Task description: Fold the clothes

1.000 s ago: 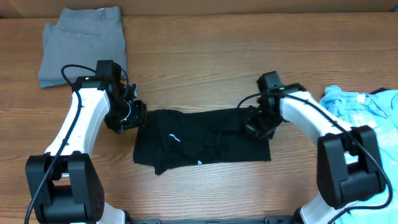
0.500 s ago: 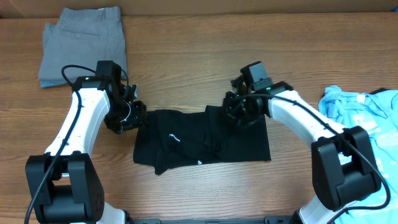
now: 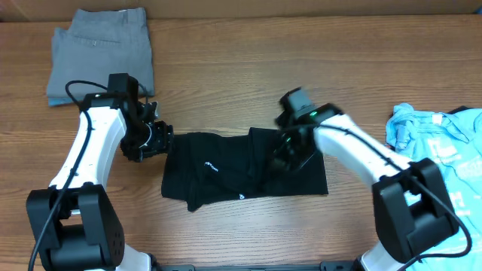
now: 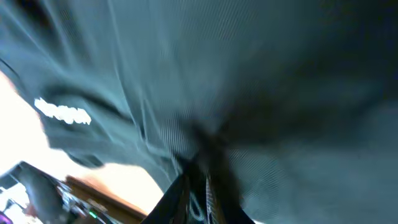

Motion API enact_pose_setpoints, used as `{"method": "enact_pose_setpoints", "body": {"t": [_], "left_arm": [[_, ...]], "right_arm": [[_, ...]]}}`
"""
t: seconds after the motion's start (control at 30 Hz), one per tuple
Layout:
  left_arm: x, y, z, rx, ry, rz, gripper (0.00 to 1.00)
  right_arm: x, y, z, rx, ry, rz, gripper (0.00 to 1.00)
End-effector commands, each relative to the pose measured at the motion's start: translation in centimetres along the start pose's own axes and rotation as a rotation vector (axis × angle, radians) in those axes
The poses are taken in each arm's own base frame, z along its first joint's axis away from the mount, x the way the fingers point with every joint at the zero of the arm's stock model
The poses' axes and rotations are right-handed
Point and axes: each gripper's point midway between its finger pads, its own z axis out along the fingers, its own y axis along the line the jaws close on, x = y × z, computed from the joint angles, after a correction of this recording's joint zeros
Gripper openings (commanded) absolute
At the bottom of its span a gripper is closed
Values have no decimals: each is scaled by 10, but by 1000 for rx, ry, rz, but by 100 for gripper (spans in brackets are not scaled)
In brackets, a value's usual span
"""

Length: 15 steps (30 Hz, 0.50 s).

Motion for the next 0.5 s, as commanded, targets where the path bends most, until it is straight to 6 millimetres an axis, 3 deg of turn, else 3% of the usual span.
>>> {"method": "enact_pose_setpoints", "body": {"t": [0.0, 0.1, 0.23, 0.37, 0.47], "left_arm": [[-4, 2, -10, -6, -30, -17, 69], [-3, 2, -10, -6, -24, -18, 69], [-3, 2, -10, -7, -24, -17, 69], [-3, 2, -10, -7, -23, -18, 69], [1, 1, -10, 0, -6, -22, 75]], "right_arm": [[33, -5, 20, 50, 98, 4, 14], [52, -13, 20, 123, 145, 10, 10], [37, -19, 2, 186, 28, -21, 11], [22, -5, -28, 173, -104, -85, 25], [18, 7, -40, 139, -154, -114, 27]]}}
